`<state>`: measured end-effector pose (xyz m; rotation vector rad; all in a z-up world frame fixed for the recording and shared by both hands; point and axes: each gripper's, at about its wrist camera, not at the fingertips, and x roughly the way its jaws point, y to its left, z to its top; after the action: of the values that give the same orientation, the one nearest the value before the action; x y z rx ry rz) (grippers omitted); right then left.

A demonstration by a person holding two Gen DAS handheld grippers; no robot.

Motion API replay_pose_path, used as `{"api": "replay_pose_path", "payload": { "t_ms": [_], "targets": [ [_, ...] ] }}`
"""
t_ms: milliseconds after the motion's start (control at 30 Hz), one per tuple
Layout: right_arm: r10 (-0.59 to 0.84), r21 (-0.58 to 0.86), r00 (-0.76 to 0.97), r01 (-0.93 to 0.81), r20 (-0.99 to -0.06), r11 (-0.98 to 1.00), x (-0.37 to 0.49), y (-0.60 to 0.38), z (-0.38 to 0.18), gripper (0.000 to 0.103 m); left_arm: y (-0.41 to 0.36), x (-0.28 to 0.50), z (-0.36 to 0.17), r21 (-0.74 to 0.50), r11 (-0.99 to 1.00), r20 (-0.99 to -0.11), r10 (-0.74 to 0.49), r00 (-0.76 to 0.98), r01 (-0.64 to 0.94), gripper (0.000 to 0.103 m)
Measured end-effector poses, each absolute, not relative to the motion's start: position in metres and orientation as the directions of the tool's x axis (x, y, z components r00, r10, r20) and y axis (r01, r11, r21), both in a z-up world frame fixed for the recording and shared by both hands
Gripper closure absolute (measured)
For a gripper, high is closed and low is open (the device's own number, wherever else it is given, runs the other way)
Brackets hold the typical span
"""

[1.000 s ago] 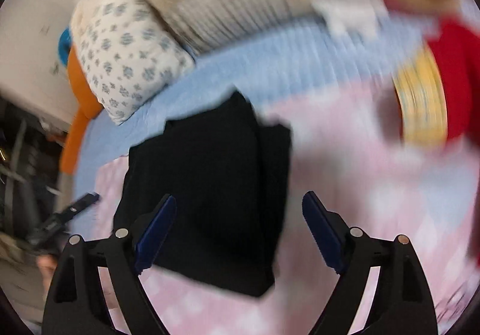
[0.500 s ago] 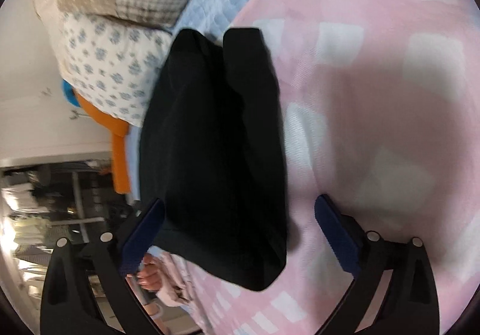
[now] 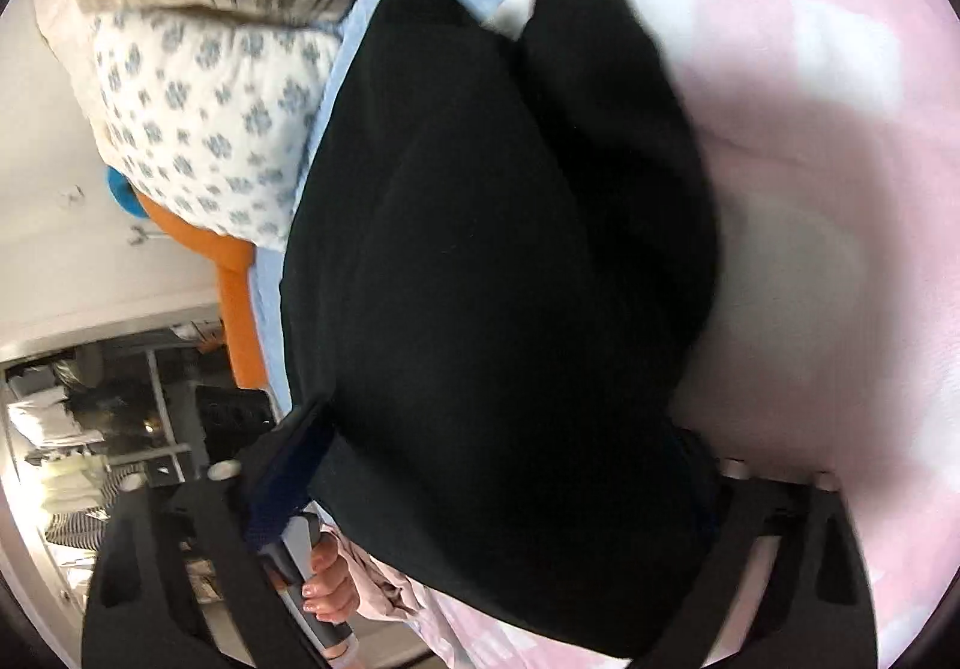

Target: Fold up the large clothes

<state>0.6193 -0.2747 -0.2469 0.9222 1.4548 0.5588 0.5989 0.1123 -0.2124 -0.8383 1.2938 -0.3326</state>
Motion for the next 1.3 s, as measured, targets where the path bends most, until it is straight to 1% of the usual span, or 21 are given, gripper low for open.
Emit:
{"api": "replay_pose_path", "payload": {
  "t_ms": [33, 67, 100, 167, 233, 300, 400, 433, 500, 533, 600, 667, 800, 900, 967, 1033, 1167, 1300],
  "targets": [
    [0.811, 0.808, 0.09, 0.205, -0.578, 0.553, 0.618, -0.279, -0.249, 0.05, 0.115, 0.598, -0.213, -0.707, 0.668, -0.707, -0.65, 0.279, -0.233, 0.034],
    [0.829, 0.826, 0.097, 0.205, -0.551, 0.525, 0.616, -0.283, -0.254, 0.058, 0.117, 0.598, -0.215, -0.714, 0.659, -0.7, -0.658, 0.279, -0.237, 0.046],
    [0.833, 0.833, 0.102, 0.192, -0.543, 0.519, 0.618, -0.279, -0.255, 0.06, 0.119, 0.597, -0.217, -0.723, 0.646, -0.691, -0.667, 0.28, -0.246, 0.05],
    [0.818, 0.828, 0.13, 0.136, -0.56, 0.544, 0.616, -0.27, -0.251, 0.064, 0.114, 0.596, -0.212, -0.698, 0.671, -0.715, -0.634, 0.294, -0.251, 0.059],
    [0.809, 0.821, 0.137, 0.099, -0.571, 0.563, 0.616, -0.263, -0.241, 0.067, 0.103, 0.598, -0.199, -0.663, 0.714, -0.744, -0.593, 0.308, -0.227, 0.062],
    [0.808, 0.821, 0.147, 0.078, -0.57, 0.565, 0.616, -0.261, -0.228, 0.068, 0.098, 0.599, -0.185, -0.666, 0.717, -0.738, -0.595, 0.318, -0.206, 0.063],
    [0.804, 0.82, 0.177, 0.029, -0.568, 0.572, 0.614, -0.256, -0.196, 0.068, 0.098, 0.593, -0.142, -0.695, 0.706, -0.697, -0.616, 0.367, -0.134, 0.064],
    [0.809, 0.824, 0.183, 0.006, -0.558, 0.567, 0.611, -0.253, -0.182, 0.068, 0.101, 0.587, -0.121, -0.693, 0.714, -0.688, -0.611, 0.39, -0.104, 0.064],
    [0.839, 0.852, 0.206, -0.045, -0.504, 0.522, 0.603, -0.246, -0.146, 0.069, 0.119, 0.571, -0.08, -0.718, 0.692, -0.646, -0.622, 0.442, -0.075, 0.064],
    [0.846, 0.856, 0.211, -0.068, -0.489, 0.512, 0.599, -0.243, -0.132, 0.068, 0.125, 0.564, -0.067, -0.72, 0.69, -0.638, -0.619, 0.458, -0.069, 0.064],
    [0.862, 0.86, 0.212, -0.133, -0.461, 0.493, 0.583, -0.223, -0.095, 0.068, 0.147, 0.535, -0.024, -0.701, 0.712, -0.633, -0.591, 0.501, -0.047, 0.064],
    [0.874, 0.858, 0.193, -0.187, -0.446, 0.479, 0.561, -0.193, -0.063, 0.068, 0.168, 0.508, 0.005, -0.688, 0.724, -0.628, -0.566, 0.534, -0.042, 0.064],
    [0.903, 0.86, 0.119, -0.277, -0.412, 0.429, 0.514, -0.121, -0.024, 0.068, 0.238, 0.426, 0.054, -0.648, 0.759, -0.628, -0.485, 0.609, -0.064, 0.064],
    [0.918, 0.862, 0.047, -0.328, -0.393, 0.386, 0.483, -0.057, -0.011, 0.068, 0.294, 0.369, 0.068, -0.642, 0.759, -0.621, -0.436, 0.652, -0.104, 0.064],
    [0.926, 0.865, -0.025, -0.368, -0.377, 0.342, 0.453, 0.005, -0.006, 0.068, 0.341, 0.319, 0.072, -0.635, 0.759, -0.615, -0.381, 0.691, -0.146, 0.063],
    [0.922, 0.861, -0.077, -0.395, -0.38, 0.322, 0.43, 0.049, -0.007, 0.068, 0.379, 0.274, 0.073, -0.631, 0.754, -0.615, -0.342, 0.71, -0.184, 0.063],
    [0.909, 0.869, -0.208, -0.429, -0.36, 0.246, 0.376, 0.14, -0.022, 0.068, 0.437, 0.191, 0.064, -0.599, 0.765, -0.622, -0.261, 0.738, -0.235, 0.063],
    [0.889, 0.866, -0.293, -0.461, -0.353, 0.192, 0.315, 0.203, -0.047, 0.068, 0.488, 0.116, 0.035, -0.604, 0.743, -0.611, -0.2, 0.766, -0.288, 0.063]
  ]
}}
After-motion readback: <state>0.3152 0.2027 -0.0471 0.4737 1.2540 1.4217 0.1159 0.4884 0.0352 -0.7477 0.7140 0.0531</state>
